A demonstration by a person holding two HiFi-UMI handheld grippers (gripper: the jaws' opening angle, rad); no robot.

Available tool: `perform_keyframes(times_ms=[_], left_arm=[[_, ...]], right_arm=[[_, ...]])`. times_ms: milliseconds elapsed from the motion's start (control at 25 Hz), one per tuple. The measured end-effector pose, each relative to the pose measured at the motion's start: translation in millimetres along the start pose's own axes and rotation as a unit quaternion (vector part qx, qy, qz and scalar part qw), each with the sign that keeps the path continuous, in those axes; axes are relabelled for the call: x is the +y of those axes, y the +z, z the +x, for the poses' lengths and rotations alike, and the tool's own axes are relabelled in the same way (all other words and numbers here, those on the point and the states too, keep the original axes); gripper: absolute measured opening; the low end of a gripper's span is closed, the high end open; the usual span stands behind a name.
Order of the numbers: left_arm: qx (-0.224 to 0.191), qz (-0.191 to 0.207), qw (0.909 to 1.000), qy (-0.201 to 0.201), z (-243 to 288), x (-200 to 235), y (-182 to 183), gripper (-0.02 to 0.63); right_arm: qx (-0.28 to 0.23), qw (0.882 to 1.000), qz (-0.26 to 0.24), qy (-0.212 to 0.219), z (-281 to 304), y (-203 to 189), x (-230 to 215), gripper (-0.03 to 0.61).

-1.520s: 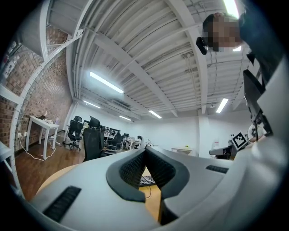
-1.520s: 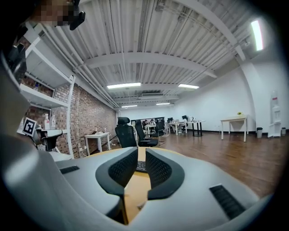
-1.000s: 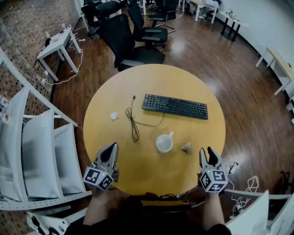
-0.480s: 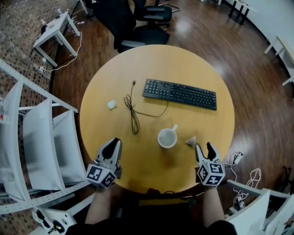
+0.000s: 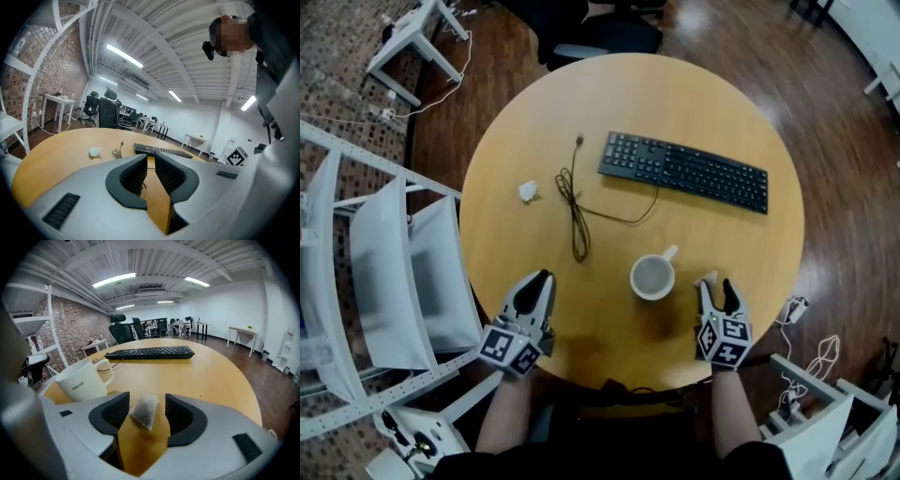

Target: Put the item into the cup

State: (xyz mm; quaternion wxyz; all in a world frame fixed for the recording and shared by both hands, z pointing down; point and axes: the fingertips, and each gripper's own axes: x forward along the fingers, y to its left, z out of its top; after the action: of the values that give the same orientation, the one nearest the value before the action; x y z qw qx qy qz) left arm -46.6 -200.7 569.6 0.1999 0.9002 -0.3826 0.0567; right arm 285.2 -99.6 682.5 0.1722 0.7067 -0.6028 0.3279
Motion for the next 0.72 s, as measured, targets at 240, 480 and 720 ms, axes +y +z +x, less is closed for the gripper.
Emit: perform_keyframes(times_ms=[240,480,720], left_arm=[[0.009,-0.014,0.9999,0.002,2,1,-7,0.044],[0.022,-0.029,0.9993,-0.001,4,-2,-20,0.044],[0.029,-0.032,0.9990,-0.005,-1,-4,-27,0.044]], right_arm=[[-0.002,1.000,0.005,-0.016,12,-1,-1,0.244],[0.018,1.000,-0.009,-0.013,19,-12,4,0.242],[0.026,0.997,-0.065,-0.031,19,-13,12,0.221]])
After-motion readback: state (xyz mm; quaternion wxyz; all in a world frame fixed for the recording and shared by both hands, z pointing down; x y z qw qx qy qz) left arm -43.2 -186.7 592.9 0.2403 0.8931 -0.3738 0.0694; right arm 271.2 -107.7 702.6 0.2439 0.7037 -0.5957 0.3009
